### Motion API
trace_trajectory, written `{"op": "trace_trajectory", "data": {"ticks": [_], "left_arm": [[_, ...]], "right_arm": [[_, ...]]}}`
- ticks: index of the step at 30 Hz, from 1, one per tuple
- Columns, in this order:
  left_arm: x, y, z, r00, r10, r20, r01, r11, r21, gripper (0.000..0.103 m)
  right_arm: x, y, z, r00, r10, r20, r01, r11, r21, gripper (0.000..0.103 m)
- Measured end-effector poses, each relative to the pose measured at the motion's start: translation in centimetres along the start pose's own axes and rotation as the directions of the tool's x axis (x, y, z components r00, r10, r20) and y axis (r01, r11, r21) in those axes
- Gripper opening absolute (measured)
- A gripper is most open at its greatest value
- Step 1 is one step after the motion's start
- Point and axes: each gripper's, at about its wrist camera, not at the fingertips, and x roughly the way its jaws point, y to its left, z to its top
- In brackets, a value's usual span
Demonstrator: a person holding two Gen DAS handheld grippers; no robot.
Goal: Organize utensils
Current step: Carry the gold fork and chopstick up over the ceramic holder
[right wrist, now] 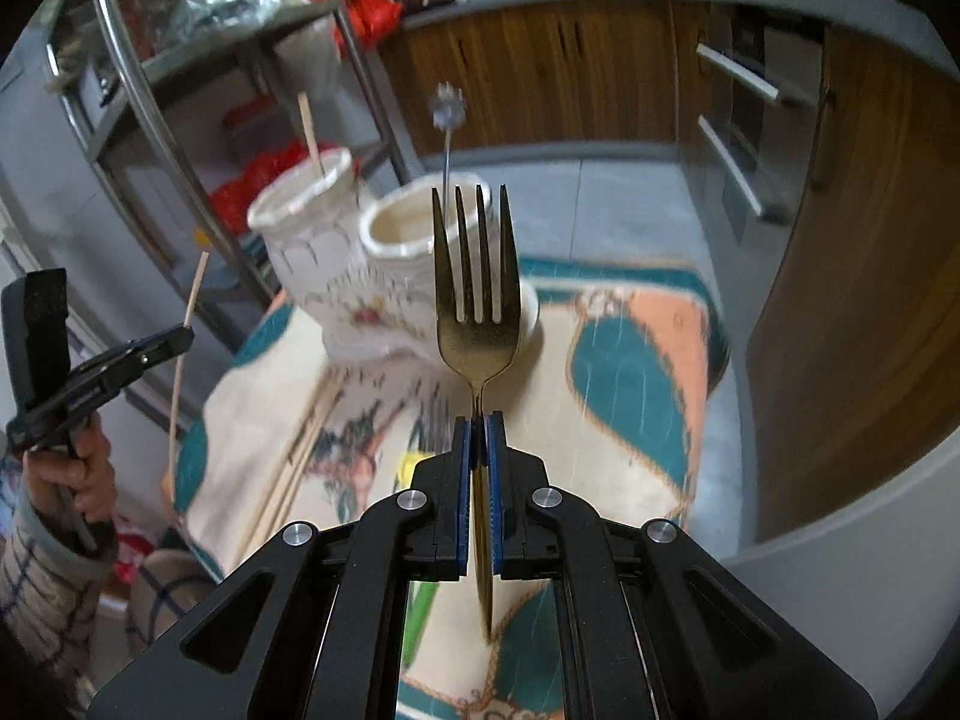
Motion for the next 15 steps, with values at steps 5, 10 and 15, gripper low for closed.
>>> {"op": "trace_trajectory", "data": {"ticks": [5,10,15], "left_arm": [[-0.9,-1.4,2.4,0.99,0.014,0.141,-0.014,1.0,0.002,0.006],[-1.8,-3.5,4.7,0.96,0.029,0.279,-0.042,0.998,0.041,0.006],[-1.5,-4.6,8.0,0.935,0.021,0.354,-0.038,0.998,0.04,0.006]], "right_arm": [[-0.6,0.4,1.6,0.995,-0.022,0.096,0.024,1.0,-0.013,0.006],[-1.7,1.2,3.1,0.984,-0.03,0.175,0.036,0.999,-0.028,0.006],[-3.5,1.6,5.5,0.963,0.011,0.269,-0.001,0.999,-0.036,0.006]]}}
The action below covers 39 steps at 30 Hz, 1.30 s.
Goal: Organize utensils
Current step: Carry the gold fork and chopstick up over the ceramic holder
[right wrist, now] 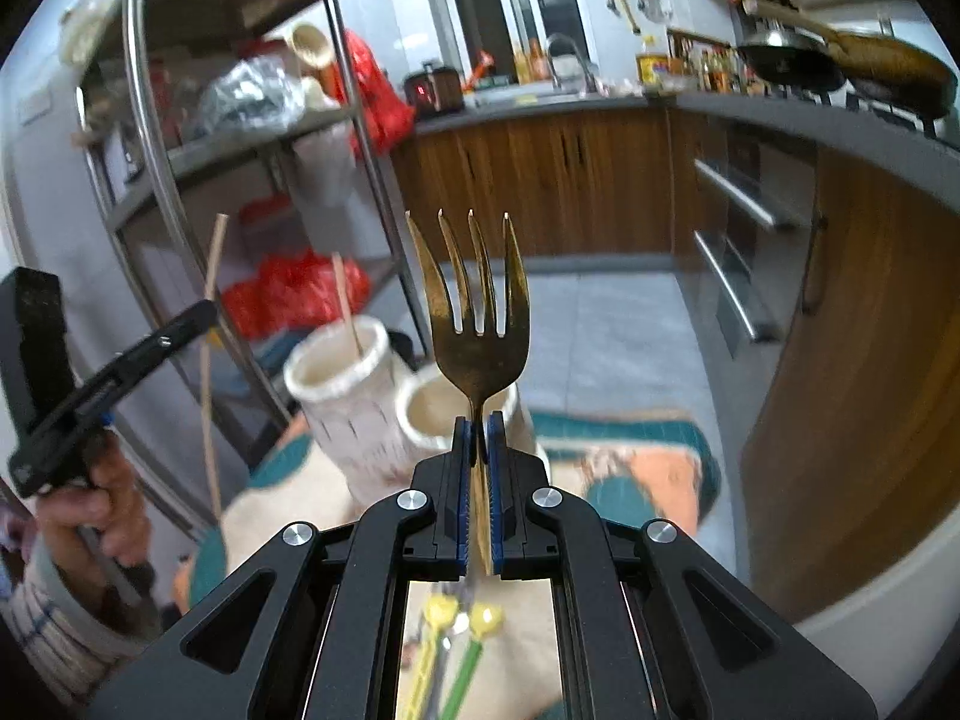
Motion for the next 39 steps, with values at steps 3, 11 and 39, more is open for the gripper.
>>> {"op": "trace_trajectory", "data": {"ticks": [3,11,39], "left_arm": [[1.3,-0.3,1.7,1.0,-0.005,0.027,0.005,1.0,0.002,0.006],[5.3,-0.5,5.1,0.997,-0.003,0.081,0.005,1.0,-0.022,0.006],[9.6,2.1,-2.9,0.995,0.07,0.068,-0.069,0.998,-0.013,0.006]], "right_arm": [[-0.4,0.2,1.5,0.999,0.027,0.045,-0.027,1.0,-0.004,0.006],[0.1,0.7,4.3,0.992,0.082,0.098,-0.081,0.997,-0.015,0.006],[9.5,2.1,3.0,0.997,-0.001,-0.074,-0.006,0.995,-0.101,0.006]]}}
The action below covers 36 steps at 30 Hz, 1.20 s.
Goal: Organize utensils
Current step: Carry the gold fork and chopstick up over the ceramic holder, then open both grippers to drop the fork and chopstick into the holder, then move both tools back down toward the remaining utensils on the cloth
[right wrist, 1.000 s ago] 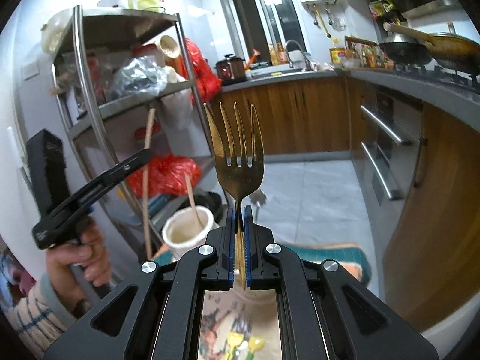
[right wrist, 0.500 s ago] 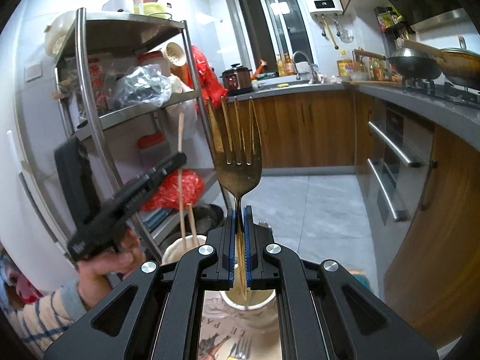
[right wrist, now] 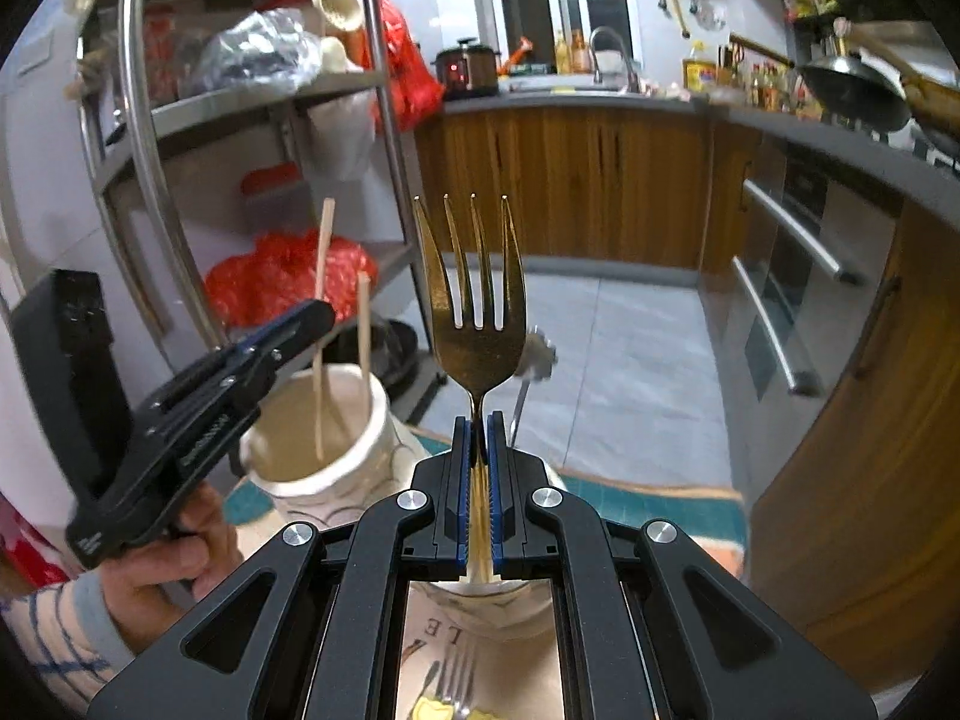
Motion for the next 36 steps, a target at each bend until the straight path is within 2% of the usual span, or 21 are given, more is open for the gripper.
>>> {"op": "trace_trajectory", "data": {"ticks": [9,12,14,16,20,21,24,29,33,36], "left_arm": [[0.8,0.0,-0.6,0.999,0.025,-0.024,-0.024,1.0,0.016,0.006],[0.9,0.1,-0.7,0.999,0.033,-0.024,-0.033,0.999,0.014,0.024],[0.7,0.1,-0.7,0.999,0.036,-0.017,-0.036,0.999,0.01,0.04],[0.4,0.0,-0.6,0.999,0.033,-0.012,-0.033,0.999,0.011,0.046],[-0.5,-0.4,-0.6,1.0,0.022,-0.008,-0.022,1.0,0.013,0.067],[-0.9,-0.4,-0.6,1.0,0.016,-0.008,-0.016,1.0,0.015,0.069],[-2.5,-0.7,-1.0,1.0,0.013,-0.002,-0.013,0.999,0.036,0.076],[-5.2,-0.2,-2.0,0.999,0.041,-0.023,-0.041,0.999,0.026,0.083],[-6.5,0.6,-2.6,0.996,0.071,-0.059,-0.071,0.997,0.0,0.086],[-7.4,1.5,-3.0,0.991,0.099,-0.092,-0.102,0.994,-0.029,0.087]], "right_arm": [[1.4,-0.8,-0.2,1.0,0.029,0.004,-0.029,0.999,0.038,0.006],[2.0,-1.3,-0.3,0.999,0.034,0.021,-0.035,0.997,0.064,0.006],[2.4,-1.6,-0.4,0.999,0.041,0.031,-0.043,0.996,0.079,0.007],[2.7,-1.8,-0.4,0.998,0.047,0.041,-0.05,0.995,0.089,0.006],[3.5,-1.9,-0.5,0.997,0.068,0.031,-0.071,0.993,0.099,0.007],[3.6,-2.0,-0.5,0.997,0.073,0.03,-0.076,0.992,0.101,0.007],[3.8,-2.0,-0.7,0.997,0.077,0.02,-0.079,0.992,0.103,0.013],[3.1,-1.6,-0.7,0.997,0.076,0.021,-0.077,0.993,0.091,0.037],[2.0,-0.9,-1.1,0.998,0.065,0.024,-0.067,0.995,0.075,0.039],[1.1,-0.8,-1.6,0.998,0.061,0.035,-0.063,0.995,0.081,0.047]]}}
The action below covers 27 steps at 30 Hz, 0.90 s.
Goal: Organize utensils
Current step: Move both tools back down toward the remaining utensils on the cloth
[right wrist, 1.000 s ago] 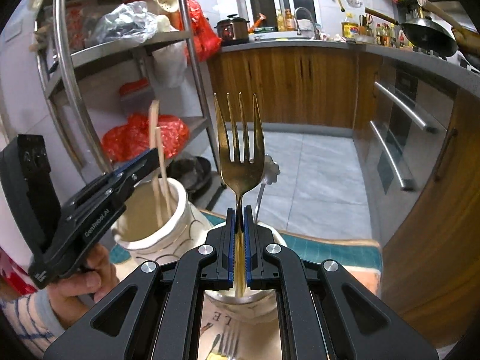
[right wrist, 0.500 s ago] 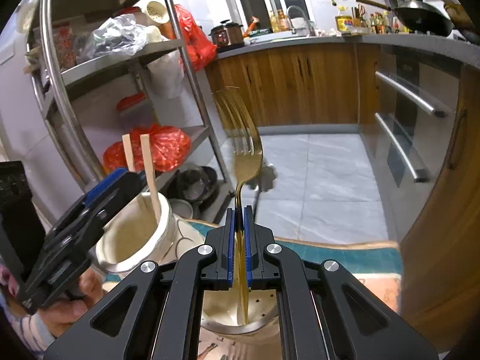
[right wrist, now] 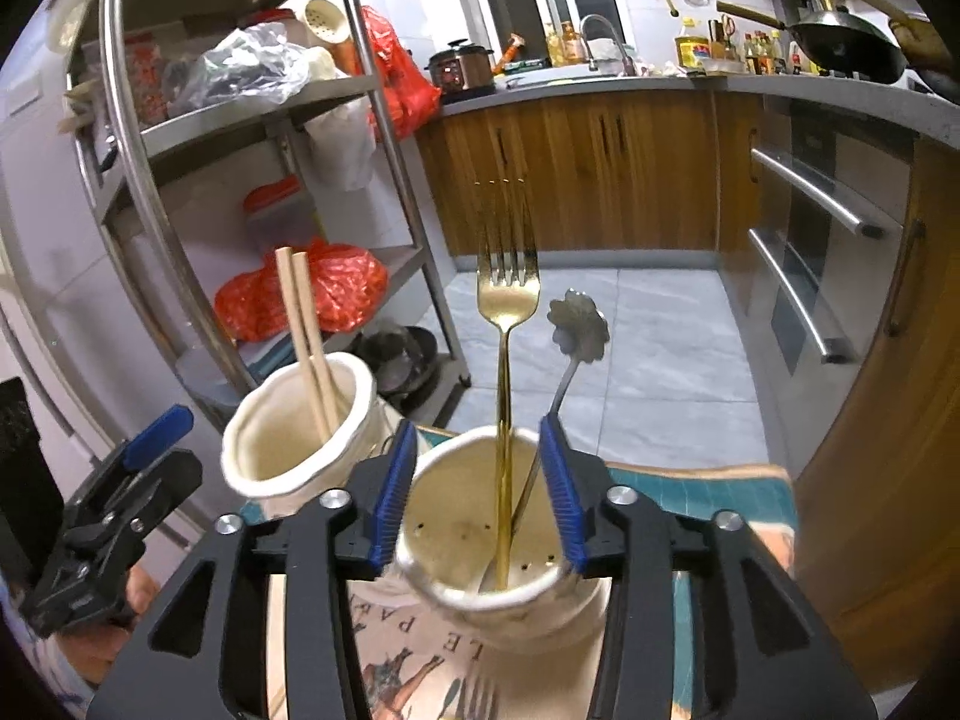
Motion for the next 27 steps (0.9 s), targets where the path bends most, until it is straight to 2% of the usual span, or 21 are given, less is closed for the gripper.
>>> {"op": "trace_trajectory", "data": {"ticks": [7,15,20,24,27], "left_arm": [[-0.7,1.2,-1.4,0.996,0.044,-0.08,-0.046,0.999,-0.021,0.087],[-1.0,1.2,-4.1,0.977,0.078,-0.196,-0.073,0.997,0.029,0.087],[-1.0,0.8,-5.9,0.956,0.082,-0.28,-0.066,0.996,0.067,0.084],[-1.1,0.3,-7.2,0.939,0.097,-0.329,-0.068,0.993,0.101,0.079],[-1.0,0.3,-8.2,0.922,0.102,-0.374,-0.066,0.992,0.108,0.074]], "right_arm": [[-2.7,0.6,-1.7,0.999,-0.037,0.011,0.037,0.999,-0.013,0.052],[-5.1,0.6,-5.8,0.995,-0.092,-0.025,0.092,0.995,-0.024,0.056],[-5.4,0.9,-9.1,0.99,-0.099,-0.101,0.096,0.995,-0.034,0.056],[-4.3,0.3,-12.1,0.974,-0.101,-0.201,0.1,0.995,-0.017,0.056],[-4.1,0.2,-13.4,0.966,-0.096,-0.239,0.097,0.995,-0.01,0.051]]}}
